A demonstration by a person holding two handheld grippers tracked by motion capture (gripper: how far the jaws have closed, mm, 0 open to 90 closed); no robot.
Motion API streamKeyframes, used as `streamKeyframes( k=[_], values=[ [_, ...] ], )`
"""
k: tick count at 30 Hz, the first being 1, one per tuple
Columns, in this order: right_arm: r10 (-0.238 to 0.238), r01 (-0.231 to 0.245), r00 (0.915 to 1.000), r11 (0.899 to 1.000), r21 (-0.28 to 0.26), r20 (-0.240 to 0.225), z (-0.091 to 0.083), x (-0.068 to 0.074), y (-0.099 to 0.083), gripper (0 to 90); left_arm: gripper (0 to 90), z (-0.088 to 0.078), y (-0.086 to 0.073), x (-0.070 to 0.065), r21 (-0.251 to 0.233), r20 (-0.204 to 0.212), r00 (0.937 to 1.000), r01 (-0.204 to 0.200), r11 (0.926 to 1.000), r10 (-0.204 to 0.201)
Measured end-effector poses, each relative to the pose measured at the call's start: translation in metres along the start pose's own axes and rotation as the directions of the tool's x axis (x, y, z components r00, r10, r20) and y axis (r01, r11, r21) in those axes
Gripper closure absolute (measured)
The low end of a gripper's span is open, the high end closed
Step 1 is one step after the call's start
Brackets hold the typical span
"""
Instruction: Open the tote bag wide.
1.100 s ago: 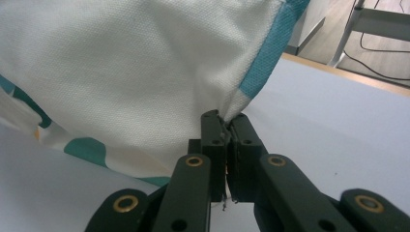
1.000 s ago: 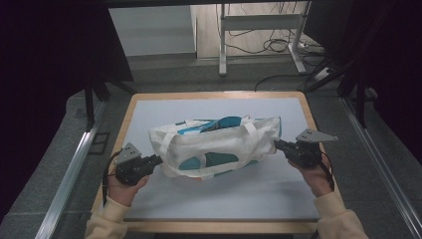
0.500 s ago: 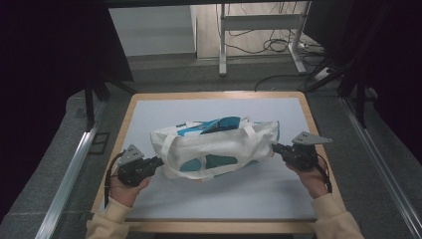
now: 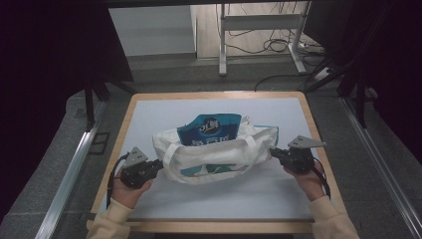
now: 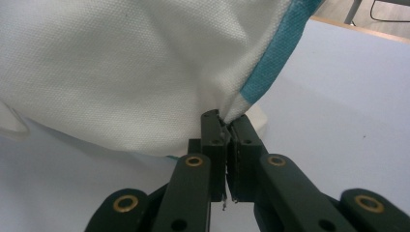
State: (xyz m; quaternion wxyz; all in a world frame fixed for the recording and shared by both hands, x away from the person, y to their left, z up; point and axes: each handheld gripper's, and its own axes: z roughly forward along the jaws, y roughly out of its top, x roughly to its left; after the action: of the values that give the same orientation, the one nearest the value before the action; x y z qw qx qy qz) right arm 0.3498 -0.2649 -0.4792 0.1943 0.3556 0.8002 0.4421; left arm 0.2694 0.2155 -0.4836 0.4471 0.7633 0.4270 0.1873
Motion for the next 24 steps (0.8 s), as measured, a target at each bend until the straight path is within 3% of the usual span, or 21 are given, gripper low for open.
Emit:
streamKeyframes(
  k=[11,22,23,24],
  values=[
    [0.000,0.000,1.0000,0.998,0.059,0.001,0.013,0.002,-0.014,85.5,84.6,0.019,-0.010,0.005,0.070,-0.004,1.0000,0.008,0.9975,-0.008],
    [0.004,-0.004,1.0000,0.998,0.055,0.003,0.013,0.001,-0.016,84.3,83.6,0.019,-0.011,0.005,0.069,-0.008,0.9999,0.012,0.9975,-0.011],
    [0.006,-0.006,1.0000,0.999,0.053,0.008,0.013,0.001,-0.015,78.3,81.4,0.019,-0.011,0.005,0.070,-0.011,0.9999,0.014,0.9975,-0.013],
    [0.006,-0.006,1.0000,0.999,0.053,0.008,0.013,0.001,-0.015,78.3,81.4,0.019,-0.011,0.005,0.073,-0.014,0.9997,0.019,0.9972,-0.018]
  ],
)
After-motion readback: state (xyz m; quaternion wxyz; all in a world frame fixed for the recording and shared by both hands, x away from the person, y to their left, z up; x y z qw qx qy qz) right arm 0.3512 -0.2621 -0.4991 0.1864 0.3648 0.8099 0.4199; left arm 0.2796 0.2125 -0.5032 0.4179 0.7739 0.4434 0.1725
